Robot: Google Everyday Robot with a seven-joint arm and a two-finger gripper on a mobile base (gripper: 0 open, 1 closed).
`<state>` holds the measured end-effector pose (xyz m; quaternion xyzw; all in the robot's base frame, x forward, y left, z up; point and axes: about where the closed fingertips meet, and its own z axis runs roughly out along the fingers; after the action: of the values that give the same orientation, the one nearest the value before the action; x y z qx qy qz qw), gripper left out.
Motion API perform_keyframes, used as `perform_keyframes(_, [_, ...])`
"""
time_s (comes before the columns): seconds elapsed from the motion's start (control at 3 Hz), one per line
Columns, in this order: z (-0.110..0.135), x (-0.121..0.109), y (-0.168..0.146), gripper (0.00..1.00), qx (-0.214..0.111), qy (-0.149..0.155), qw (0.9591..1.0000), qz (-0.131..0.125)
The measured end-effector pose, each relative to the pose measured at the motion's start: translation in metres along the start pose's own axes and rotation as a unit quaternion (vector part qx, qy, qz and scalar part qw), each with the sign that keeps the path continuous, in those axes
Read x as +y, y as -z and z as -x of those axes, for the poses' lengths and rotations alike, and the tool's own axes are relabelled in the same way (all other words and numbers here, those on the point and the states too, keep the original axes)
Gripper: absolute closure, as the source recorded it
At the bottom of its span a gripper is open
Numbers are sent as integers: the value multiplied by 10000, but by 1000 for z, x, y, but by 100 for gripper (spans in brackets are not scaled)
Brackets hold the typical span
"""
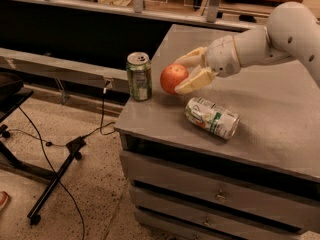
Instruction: Move apple near green can
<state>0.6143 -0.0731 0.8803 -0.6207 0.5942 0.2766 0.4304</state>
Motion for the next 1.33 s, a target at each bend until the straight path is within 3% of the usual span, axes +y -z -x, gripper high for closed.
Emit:
perform_keyframes(0.33, [1,1,-4,57,-9,4,10000,31])
perform_keyframes(1.0, [2,2,-9,11,-22,10,10000,77])
perform_keyframes(1.33, [2,2,-11,0,-28,13,9999,97])
